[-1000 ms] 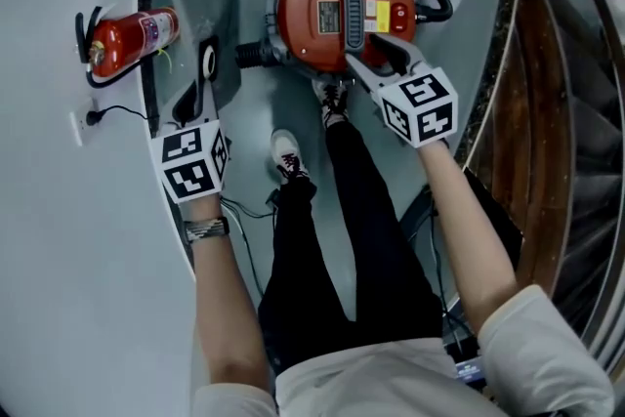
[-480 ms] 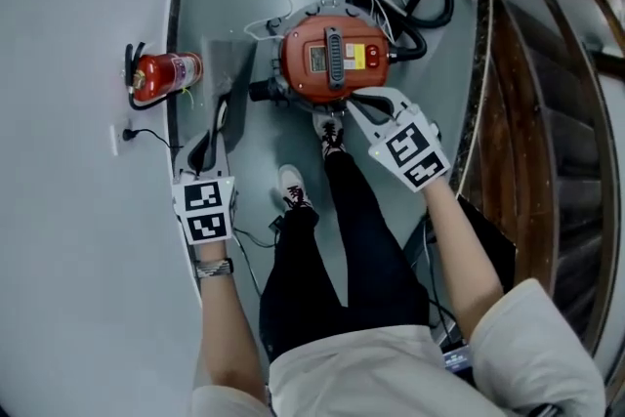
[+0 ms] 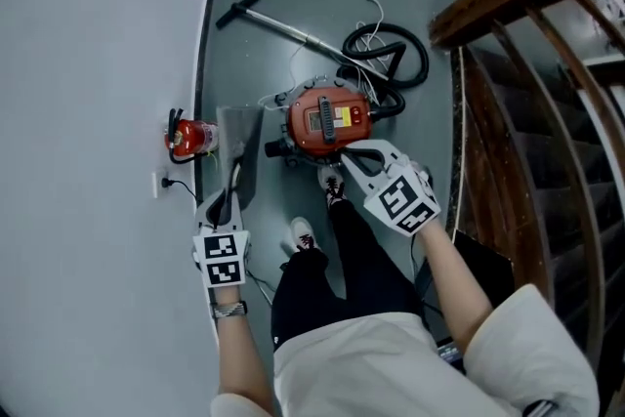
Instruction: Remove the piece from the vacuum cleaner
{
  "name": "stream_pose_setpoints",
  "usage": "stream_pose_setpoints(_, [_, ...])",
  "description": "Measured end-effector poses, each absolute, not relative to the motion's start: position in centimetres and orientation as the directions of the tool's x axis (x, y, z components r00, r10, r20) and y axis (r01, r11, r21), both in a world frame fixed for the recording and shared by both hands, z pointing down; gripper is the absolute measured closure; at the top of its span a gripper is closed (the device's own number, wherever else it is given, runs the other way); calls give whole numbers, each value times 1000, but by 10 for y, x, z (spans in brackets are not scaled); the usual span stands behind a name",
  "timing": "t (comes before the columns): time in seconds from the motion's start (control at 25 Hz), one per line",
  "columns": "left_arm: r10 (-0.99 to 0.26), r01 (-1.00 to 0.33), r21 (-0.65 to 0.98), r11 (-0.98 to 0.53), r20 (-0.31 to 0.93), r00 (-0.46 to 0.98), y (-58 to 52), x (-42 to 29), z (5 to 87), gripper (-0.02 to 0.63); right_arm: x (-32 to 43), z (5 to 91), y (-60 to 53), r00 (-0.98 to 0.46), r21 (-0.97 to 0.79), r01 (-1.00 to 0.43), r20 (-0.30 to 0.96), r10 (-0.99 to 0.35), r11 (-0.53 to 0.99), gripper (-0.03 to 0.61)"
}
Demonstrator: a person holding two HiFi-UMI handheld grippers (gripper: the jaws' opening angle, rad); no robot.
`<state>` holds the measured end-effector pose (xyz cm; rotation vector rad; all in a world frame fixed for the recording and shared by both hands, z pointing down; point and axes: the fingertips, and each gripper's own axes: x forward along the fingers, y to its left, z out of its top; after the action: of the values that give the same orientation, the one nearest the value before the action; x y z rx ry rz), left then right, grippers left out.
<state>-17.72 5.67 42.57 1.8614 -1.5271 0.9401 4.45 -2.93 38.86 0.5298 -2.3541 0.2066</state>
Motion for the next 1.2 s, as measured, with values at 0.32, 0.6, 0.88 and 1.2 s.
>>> stream_pose_setpoints(0.32, [-673,-972,-28,-235,726,142,55,-173,345,584,57,292,-24,-665,101,-480,606,-436,872,548])
stream_pose_setpoints(0.6, [-702,-949,-75,-307,691,172,66,-167,284,584,61,229,-7,-659,168,-505,557,-504,846,548])
stream_pose_setpoints(0.88, [-741,-916,-131,-379,636,216,65,-161,219,584,57,159,-3,-661,264,-515,484,-574,815,548])
stream_pose_setpoints(1.2, [-803,-896,-208,-394,552,225,62,-160,145,584,60,89,12,-667,371,-482,432,-607,794,548])
